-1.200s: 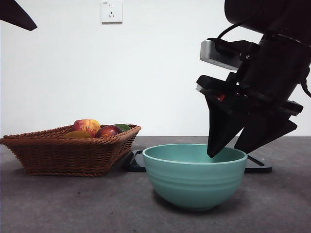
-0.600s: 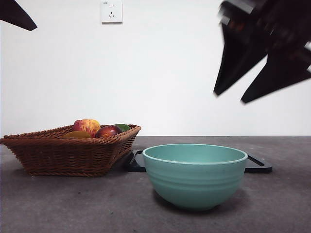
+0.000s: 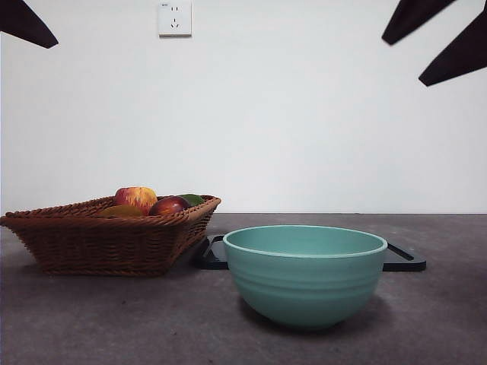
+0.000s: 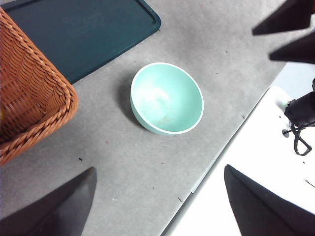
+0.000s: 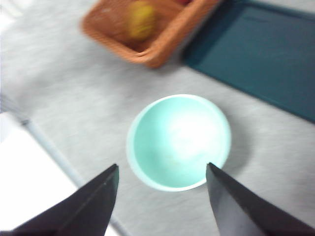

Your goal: Pick up the wifruite, put it on the bowl, pick up the plate, put it on desk

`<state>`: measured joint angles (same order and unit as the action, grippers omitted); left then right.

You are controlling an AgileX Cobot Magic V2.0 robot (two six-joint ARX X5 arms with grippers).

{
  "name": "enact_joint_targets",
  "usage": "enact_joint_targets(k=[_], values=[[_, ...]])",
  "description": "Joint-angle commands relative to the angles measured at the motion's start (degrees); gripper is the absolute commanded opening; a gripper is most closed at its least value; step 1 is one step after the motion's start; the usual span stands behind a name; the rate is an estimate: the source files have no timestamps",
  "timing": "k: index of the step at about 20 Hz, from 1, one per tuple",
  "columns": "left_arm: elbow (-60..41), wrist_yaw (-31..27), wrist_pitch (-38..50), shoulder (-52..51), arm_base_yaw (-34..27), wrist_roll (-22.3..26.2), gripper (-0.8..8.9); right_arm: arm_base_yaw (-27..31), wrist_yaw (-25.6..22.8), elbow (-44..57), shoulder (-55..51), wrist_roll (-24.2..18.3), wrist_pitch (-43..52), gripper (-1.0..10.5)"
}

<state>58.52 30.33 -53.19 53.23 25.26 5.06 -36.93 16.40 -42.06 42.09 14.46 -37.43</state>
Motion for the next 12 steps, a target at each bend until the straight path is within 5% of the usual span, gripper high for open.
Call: enact_joint_targets(k=[1, 5, 8, 10, 12], values=[[0.46, 0.33, 0.26, 0.31, 0.28, 0.48, 3.98, -0.46, 2.03, -0.81, 0.00, 0.57, -0.35, 2.8], [0.46, 0.33, 0.07, 0.31, 0.28, 0.50, 3.95, -0.46, 2.03, -0.81, 0.13, 0.55, -0.42, 2.5], [0.46, 0.33, 0.13, 0.31, 0.28, 0.52, 1.54, -0.46, 2.03, -0.81, 0.11, 0.50, -0.44, 0.5], [0.46, 0.33, 0.44, 0.31, 0.28, 0.74, 0.11, -0.46, 2.05, -0.81, 0.11, 0.31, -0.44, 0.1], [0.46, 0.33, 0.46, 0.31, 0.28, 0.72, 0.07, -0.46, 1.95, -0.81, 0.11, 0.09, -0.37, 0.1]])
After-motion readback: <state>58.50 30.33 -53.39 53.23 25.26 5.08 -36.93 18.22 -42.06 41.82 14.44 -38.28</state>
